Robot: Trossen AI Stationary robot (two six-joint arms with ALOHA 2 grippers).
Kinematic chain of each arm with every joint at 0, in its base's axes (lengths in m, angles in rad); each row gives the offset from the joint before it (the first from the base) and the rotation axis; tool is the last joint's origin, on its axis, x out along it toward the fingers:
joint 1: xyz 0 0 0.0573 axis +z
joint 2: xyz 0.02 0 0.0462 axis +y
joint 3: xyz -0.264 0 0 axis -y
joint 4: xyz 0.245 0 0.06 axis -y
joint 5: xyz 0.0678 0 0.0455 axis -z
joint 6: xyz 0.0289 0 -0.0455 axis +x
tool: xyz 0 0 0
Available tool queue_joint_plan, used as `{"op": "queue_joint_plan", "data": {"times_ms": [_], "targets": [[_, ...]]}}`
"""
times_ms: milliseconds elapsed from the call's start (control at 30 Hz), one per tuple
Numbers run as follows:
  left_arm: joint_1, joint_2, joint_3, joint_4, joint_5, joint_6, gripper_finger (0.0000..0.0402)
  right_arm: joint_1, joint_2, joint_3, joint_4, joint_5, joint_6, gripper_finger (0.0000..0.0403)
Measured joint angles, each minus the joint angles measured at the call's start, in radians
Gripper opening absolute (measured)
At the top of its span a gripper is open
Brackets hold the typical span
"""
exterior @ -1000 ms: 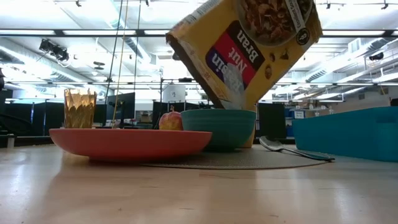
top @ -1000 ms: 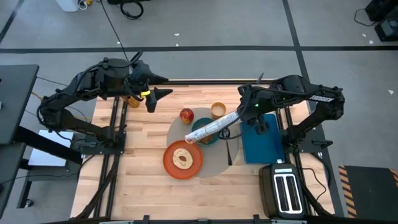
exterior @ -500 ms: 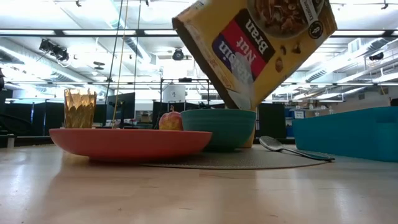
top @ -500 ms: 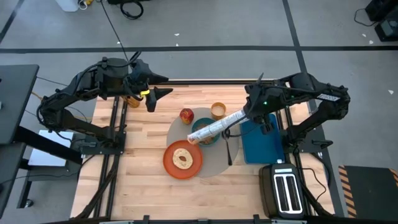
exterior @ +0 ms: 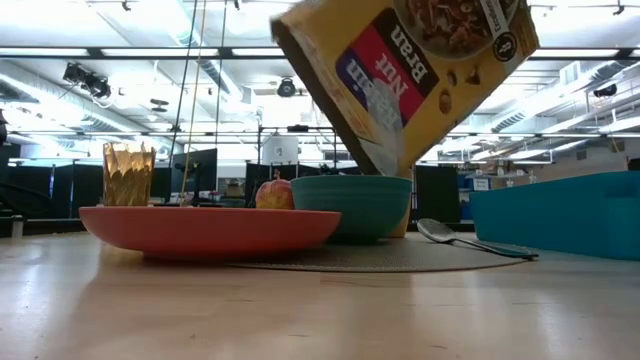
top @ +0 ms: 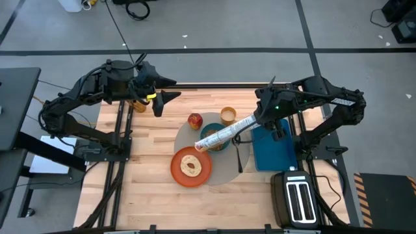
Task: Arrange a breakfast setting
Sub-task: Pour the cereal from the cereal box into the green bowl
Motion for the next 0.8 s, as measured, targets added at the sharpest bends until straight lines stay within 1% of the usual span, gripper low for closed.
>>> {"op": "queue_joint_plan", "data": {"times_ms": [67,133,200,300,433,600,667,800], "targets": [[0.000,0.000,0.000,0.008,0.000,0.000,0.0242,-0.002,-0.001,-0.008,0.007,0.026,0.000,0.0189],[0.000,0.000,0.000,0.015,0.000,0.001,0.0242,-0.013,0.000,-0.013,0.027,0.010,-0.001,0.0189],[0.000,0.000,0.000,0.019,0.000,0.001,0.0242,-0.024,0.000,-0.024,0.019,0.029,-0.002,0.0189],[0.000,0.000,0.000,0.023,0.000,0.001,0.0242,-0.039,0.000,-0.028,0.037,0.000,-0.008,0.0189],[-0.008,0.000,0.000,0.024,0.000,0.002,0.0242,-0.049,-0.001,-0.029,0.037,0.043,-0.021,0.0189],[-0.016,0.000,0.000,0.026,0.000,0.006,0.0242,-0.060,-0.001,-0.028,0.054,0.024,-0.028,0.0189],[-0.016,0.000,0.000,0.031,0.000,0.006,0.0242,-0.061,0.000,-0.028,0.050,0.028,-0.029,0.0189],[-0.016,0.000,0.000,0.031,0.000,0.007,0.0242,-0.063,-0.001,-0.028,0.029,0.001,-0.021,0.0189]]}}
